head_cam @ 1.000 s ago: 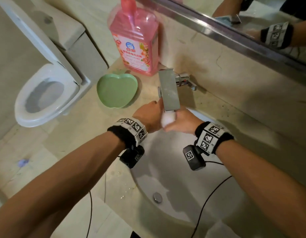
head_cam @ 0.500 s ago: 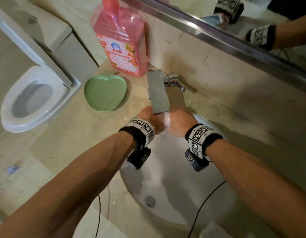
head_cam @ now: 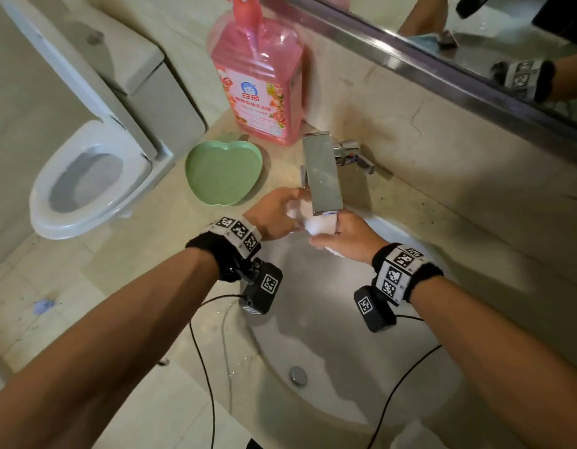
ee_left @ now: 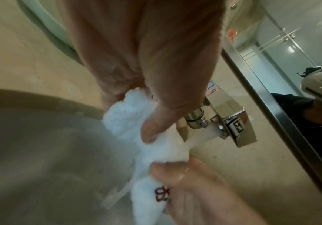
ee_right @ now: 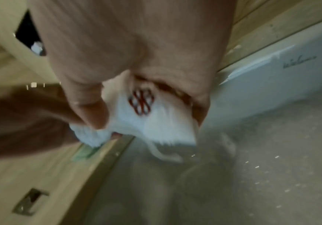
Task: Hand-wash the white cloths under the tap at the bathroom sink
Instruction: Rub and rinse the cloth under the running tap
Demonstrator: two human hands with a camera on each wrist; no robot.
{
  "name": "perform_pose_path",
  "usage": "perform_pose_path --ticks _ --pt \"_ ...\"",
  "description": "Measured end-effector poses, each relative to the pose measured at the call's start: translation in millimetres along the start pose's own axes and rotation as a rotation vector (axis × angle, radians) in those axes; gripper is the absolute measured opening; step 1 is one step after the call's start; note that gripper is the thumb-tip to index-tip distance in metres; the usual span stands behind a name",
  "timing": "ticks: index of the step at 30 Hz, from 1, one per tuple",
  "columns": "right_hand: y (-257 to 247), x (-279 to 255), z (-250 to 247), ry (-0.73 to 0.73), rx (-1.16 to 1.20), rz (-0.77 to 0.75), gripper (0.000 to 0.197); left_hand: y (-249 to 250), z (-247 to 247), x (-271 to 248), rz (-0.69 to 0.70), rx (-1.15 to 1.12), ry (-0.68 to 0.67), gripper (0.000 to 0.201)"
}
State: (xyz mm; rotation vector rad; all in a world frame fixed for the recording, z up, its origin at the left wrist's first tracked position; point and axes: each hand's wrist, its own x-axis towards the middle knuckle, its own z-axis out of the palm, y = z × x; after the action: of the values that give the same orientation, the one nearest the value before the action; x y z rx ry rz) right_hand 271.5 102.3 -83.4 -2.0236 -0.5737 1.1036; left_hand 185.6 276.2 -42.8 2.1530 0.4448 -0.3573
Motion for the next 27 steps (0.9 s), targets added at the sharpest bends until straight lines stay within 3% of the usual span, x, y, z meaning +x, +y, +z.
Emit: perform_pose_path --ticks 2,6,9,12,15,19,22,24,27 --pt "-10.7 1.4 4.1 -0.018 0.083 0.020 0.018 -7.7 0.1 -10.8 0.033 -0.068 0.054 0.055" --pt "-28.4 0.2 9.9 0.029 0.103 -0.016 0.023 -15.6 0.6 -27.9 0.019 -0.195 0.125 0.053" --pt "-37.1 -5.8 20.1 0.066 -0.023 -0.075 0.029 -17.1 2.6 -34.6 -0.027 -0.105 0.191 0.049" --pt "-36.7 -8.4 23.2 0.165 -0.020 -0.111 0.022 -15.1 6.0 -38.3 -0.038 0.037 0.255 0.039" --pt "-33.2 -10.9 23.1 0.224 -0.038 -0.118 0.017 -13.7 7.4 -36.0 -0.081 0.121 0.217 0.037" --pt "-20.4 -13.4 13.9 0.176 -0.024 -0.101 0.014 -10.4 14.3 -32.8 -0.076 0.142 0.113 0.032" --pt "-15.0 -15.2 2.0 0.069 0.036 -0.070 0.046 -6.7 20.4 -29.8 -0.014 0.046 0.054 0.030" --pt "-13.3 -15.8 -3.6 0.066 -0.037 -0.084 0.046 -2.8 26.5 -23.8 -0.011 0.029 0.059 0.031" --pt "-12.2 -19.7 -9.8 0.163 -0.118 -0.130 0.040 2.8 38.0 -13.1 -0.157 -0.067 0.147 0.031"
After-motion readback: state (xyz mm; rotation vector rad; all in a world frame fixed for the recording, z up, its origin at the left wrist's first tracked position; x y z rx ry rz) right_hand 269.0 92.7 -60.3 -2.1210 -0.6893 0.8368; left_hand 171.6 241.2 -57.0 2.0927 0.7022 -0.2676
